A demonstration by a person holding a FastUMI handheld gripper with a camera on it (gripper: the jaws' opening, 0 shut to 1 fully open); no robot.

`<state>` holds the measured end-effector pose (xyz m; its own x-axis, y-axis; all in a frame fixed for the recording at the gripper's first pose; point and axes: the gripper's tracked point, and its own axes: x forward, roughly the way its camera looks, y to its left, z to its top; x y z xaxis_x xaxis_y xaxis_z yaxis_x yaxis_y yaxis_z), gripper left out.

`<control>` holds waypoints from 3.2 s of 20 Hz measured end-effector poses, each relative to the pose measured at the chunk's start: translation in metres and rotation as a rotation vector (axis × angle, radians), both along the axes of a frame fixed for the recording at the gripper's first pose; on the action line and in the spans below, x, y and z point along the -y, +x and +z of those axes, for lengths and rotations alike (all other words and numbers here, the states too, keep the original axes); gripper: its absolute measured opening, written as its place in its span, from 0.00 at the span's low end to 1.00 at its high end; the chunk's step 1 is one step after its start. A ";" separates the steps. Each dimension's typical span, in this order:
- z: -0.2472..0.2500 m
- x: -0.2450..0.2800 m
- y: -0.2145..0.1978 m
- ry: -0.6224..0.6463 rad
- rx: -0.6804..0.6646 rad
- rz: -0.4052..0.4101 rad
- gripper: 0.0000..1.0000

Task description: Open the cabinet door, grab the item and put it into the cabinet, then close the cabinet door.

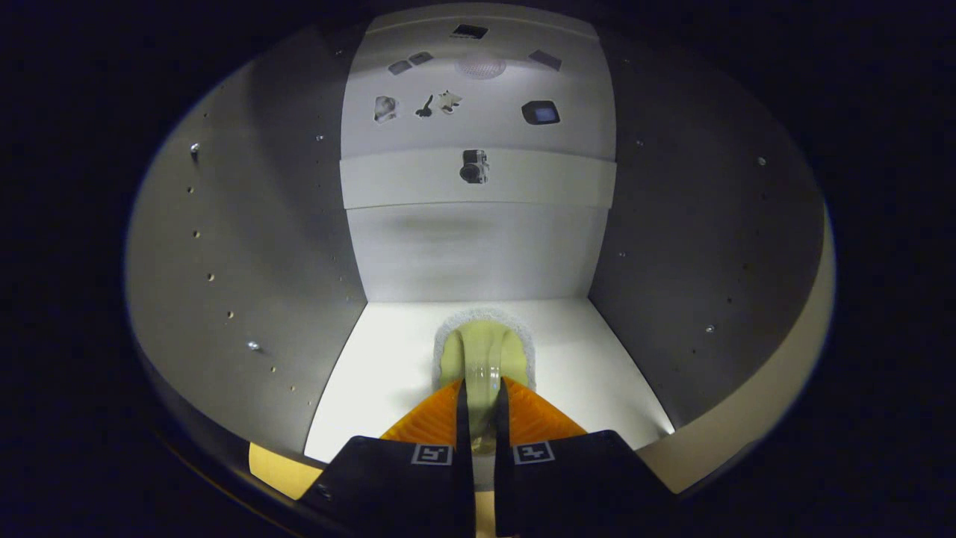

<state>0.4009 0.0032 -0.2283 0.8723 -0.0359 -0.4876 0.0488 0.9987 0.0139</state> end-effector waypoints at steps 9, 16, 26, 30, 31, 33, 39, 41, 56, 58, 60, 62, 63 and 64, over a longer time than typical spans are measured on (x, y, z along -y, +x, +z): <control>-0.009 0.008 0.038 0.107 0.051 -0.031 0.22; 0.003 0.003 0.038 0.109 0.110 -0.010 0.30; 0.109 -0.003 -0.083 0.076 0.314 0.019 0.40; 0.142 -0.019 -0.153 0.099 0.390 0.051 0.62; 0.150 -0.025 -0.168 0.116 0.415 0.069 0.70; 0.166 -0.028 -0.200 0.140 0.474 0.063 0.84; 0.184 -0.032 -0.293 0.103 0.561 0.066 0.98; 0.182 -0.016 -0.325 0.053 0.557 0.024 0.98; 0.210 0.204 -0.483 -0.029 0.638 -0.094 0.98; 0.208 0.227 -0.487 -0.034 0.650 -0.066 0.98; 0.204 0.252 -0.483 -0.041 0.644 -0.063 0.98; 0.197 0.267 -0.477 -0.019 0.615 -0.057 0.98; 0.193 0.276 -0.472 -0.008 0.598 -0.058 0.98; 0.189 0.284 -0.467 -0.001 0.583 -0.059 0.98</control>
